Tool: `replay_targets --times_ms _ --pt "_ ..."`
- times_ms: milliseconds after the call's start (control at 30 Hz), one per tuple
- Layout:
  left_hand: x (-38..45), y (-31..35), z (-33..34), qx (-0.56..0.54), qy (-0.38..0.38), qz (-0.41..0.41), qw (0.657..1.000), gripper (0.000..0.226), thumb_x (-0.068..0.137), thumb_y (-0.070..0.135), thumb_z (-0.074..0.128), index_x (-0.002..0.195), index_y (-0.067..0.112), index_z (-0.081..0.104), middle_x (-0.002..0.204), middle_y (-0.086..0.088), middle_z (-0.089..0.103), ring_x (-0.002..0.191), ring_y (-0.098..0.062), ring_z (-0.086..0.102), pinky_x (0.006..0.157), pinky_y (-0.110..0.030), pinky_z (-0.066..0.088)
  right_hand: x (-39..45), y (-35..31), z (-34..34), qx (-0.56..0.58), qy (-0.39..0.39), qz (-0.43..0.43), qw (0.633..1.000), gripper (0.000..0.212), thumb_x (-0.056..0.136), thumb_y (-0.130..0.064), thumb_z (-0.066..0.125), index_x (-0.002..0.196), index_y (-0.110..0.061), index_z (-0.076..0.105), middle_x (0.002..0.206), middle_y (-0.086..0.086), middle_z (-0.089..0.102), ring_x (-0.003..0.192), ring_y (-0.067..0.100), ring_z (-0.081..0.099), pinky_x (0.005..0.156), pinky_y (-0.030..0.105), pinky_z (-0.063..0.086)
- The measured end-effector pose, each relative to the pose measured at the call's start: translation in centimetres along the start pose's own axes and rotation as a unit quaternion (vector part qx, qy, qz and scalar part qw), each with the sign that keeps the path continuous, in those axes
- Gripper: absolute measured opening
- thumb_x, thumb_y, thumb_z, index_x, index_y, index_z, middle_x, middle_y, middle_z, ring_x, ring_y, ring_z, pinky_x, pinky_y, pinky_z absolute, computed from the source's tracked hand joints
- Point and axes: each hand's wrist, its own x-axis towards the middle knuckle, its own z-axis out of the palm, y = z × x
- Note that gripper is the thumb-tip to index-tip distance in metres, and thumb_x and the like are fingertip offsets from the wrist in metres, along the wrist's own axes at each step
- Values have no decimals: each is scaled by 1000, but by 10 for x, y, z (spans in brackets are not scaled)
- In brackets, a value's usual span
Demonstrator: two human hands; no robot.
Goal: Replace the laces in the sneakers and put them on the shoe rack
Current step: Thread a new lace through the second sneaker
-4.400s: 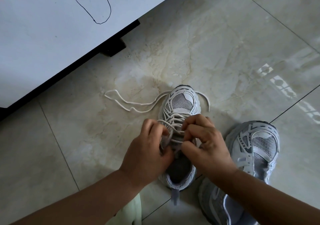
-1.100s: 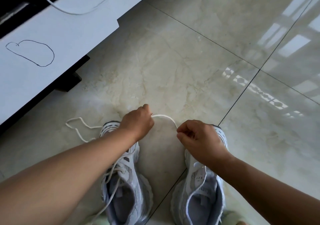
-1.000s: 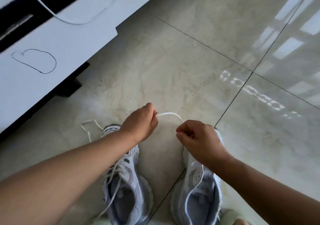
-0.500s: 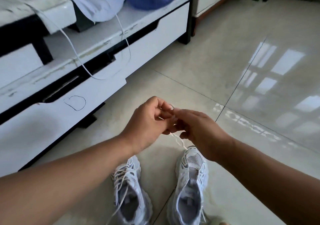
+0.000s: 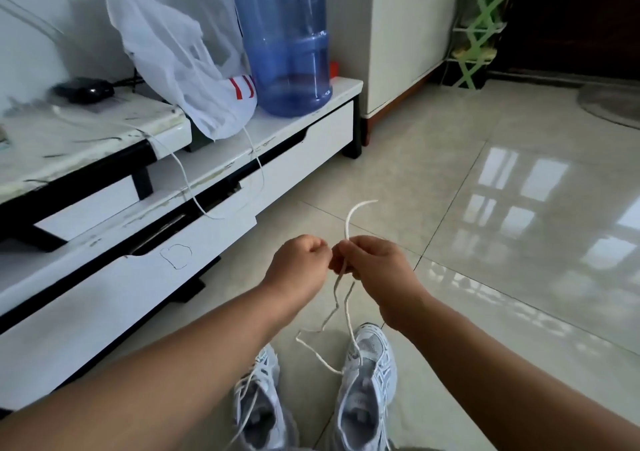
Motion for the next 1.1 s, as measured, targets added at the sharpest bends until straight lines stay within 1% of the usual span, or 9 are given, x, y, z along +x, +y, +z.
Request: replay_targets --times_ms 67,133,300,467,600,733,833,933,1100 --pt "-8 9 0 -22 4 -11 1000 17 94 21 47 84 18 60 80 2 57 76 -13 52 65 -26 42 -7 -3 0 -5 -14 -2 1000 20 92 -17 51 84 -7 66 68 4 67 66 15 61 69 30 48" --pt "-12 11 2 -31 8 -25 999 18 95 22 46 99 15 61 86 1 54 84 -15 52 67 -25 38 -12 -2 -1 -27 -8 -3 1000 20 93 -18 49 86 -8 64 65 4 65 64 18 60 71 35 47" --pt "-21 11 -3 -55 16 -39 998 23 94 29 44 81 14 57 81 -4 55 80 -20 52 69 -29 38 -14 -6 -2 -10 -39 -18 999 17 91 -6 49 87 -7 65 62 0 49 53 11 44 54 23 38" --pt "-24 7 -23 -184 44 -99 977 23 92 31 54 77 14 57 72 -3 63 63 -15 60 66 -29 49 -15 -17 3 -96 -137 -67 984 21 86 -26 62 83 -6 70 44 -13 40 44 5 32 43 16 27" --pt "-25 -14 -39 -203 61 -104 972 11 89 15 61 79 17 66 69 1 63 58 -8 54 54 -17 42 -9 -16 17 -108 -209 -28 972 9 86 -9 59 87 -3 66 62 6 57 51 14 48 53 28 41" --pt "-28 -21 -39 -225 75 -127 963 15 84 18 67 69 21 64 68 2 63 66 -9 56 49 -11 42 1 -14 43 15 -231 31 972 40 85 7 52 120 -8 44 86 21 61 66 21 58 70 34 50" --pt "-23 -32 -39 -217 99 -145 960 17 83 27 68 68 20 64 73 1 66 71 -10 59 45 -7 41 13 -6 57 -31 -236 12 971 27 83 7 50 107 -5 56 81 21 61 57 15 47 54 25 38" --pt "-13 -53 -35 -188 102 -156 964 21 83 39 65 76 19 67 86 -2 68 76 -13 61 65 -22 45 28 13 51 -129 -211 -23 969 13 87 -4 55 87 -11 66 73 5 68 51 9 42 45 17 33" --pt "9 -103 3 -98 -12 -199 975 19 86 20 59 86 2 65 75 -6 63 68 -19 58 64 -25 43 56 51 20 -100 -152 22 983 13 88 -17 61 88 -6 68 60 0 63 47 10 38 45 16 31"
